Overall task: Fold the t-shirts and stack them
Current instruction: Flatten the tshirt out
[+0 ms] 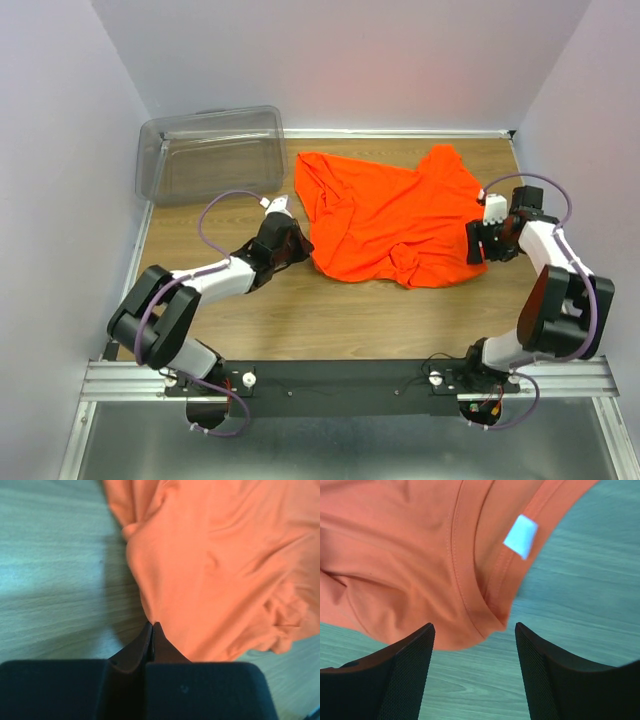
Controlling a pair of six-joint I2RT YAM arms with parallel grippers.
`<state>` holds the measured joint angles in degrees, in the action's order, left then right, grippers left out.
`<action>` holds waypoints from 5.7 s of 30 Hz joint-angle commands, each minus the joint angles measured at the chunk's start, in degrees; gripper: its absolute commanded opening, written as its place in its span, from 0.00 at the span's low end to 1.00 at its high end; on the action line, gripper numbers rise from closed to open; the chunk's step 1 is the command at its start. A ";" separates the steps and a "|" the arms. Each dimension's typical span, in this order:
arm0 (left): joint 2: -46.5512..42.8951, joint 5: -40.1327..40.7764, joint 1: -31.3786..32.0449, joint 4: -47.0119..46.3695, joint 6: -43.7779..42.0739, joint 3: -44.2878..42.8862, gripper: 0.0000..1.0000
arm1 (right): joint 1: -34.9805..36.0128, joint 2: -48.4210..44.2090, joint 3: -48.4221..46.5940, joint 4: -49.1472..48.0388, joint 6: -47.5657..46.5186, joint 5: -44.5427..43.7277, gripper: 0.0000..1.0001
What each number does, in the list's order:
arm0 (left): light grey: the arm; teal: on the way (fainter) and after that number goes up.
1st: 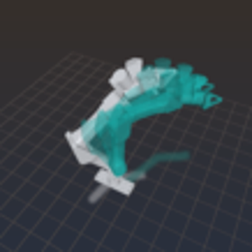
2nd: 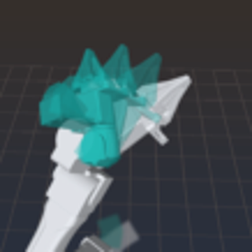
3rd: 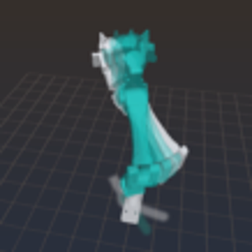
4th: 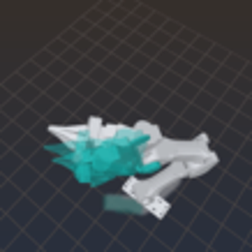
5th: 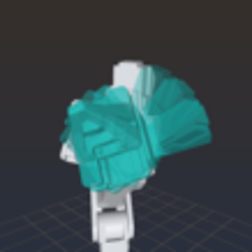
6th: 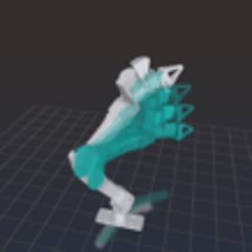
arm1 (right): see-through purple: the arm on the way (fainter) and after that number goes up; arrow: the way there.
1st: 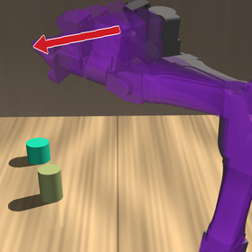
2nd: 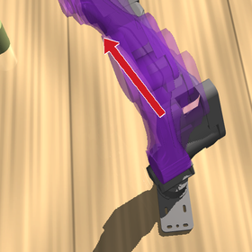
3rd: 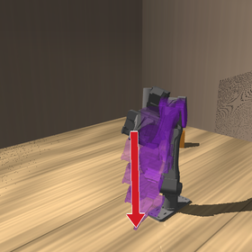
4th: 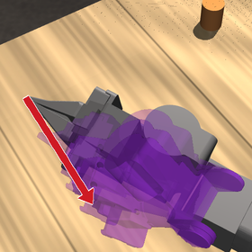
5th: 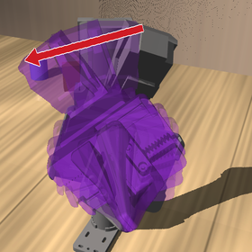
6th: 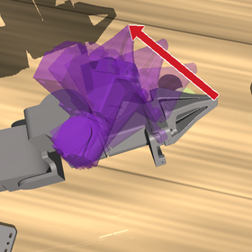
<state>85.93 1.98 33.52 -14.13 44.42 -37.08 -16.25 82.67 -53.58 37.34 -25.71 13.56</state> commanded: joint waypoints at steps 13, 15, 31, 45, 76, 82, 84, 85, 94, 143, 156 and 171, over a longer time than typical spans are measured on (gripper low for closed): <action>-12.70 1.88 0.32 -0.56 2.15 6.93 0.00 | -0.27 8.13 -3.98 3.17 2.86 2.44 0.04; -18.15 4.69 -0.29 3.38 3.38 8.51 0.00 | -0.36 4.53 -5.56 3.17 2.78 -1.25 0.01; -56.92 5.07 -4.60 23.02 16.13 22.39 0.00 | -0.80 4.34 -7.86 3.52 -1.08 5.58 0.25; -50.43 1.19 -4.60 17.82 13.94 22.85 0.00 | 13.60 -10.67 0.22 31.30 -56.77 33.20 0.81; -46.82 0.48 -4.60 17.56 14.38 19.94 0.00 | 43.76 -8.75 15.88 13.81 -53.92 6.66 0.07; -46.56 0.75 -4.60 20.27 12.79 18.27 0.00 | 43.76 -17.80 6.16 19.76 -44.45 2.45 0.01; -46.64 0.66 -4.60 21.25 12.35 17.83 0.00 | 43.50 -22.00 3.41 22.67 -43.72 -0.88 0.01; -46.64 0.40 -4.60 21.86 12.09 17.75 0.00 | 43.32 -23.60 1.57 24.86 -43.20 -1.86 0.01; -41.56 -3.28 -4.51 22.22 9.11 15.99 0.00 | 42.19 -36.17 -6.00 39.53 -39.32 -11.72 0.01; -29.88 6.27 -0.65 41.28 10.57 4.21 0.71 | 31.56 -30.22 2.51 4.87 -7.96 -9.62 0.93; -20.54 3.91 -0.56 39.88 19.91 8.08 0.70 | -6.25 0.29 -8.65 2.30 -8.74 24.05 0.84; -29.14 7.34 -0.65 37.77 8.84 3.86 0.04 | -10.56 16.80 -18.30 1.77 -5.58 25.02 0.81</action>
<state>62.19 6.31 32.75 23.86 57.93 -30.61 -26.13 96.29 -67.61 39.72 -33.17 36.99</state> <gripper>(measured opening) 0.054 0.812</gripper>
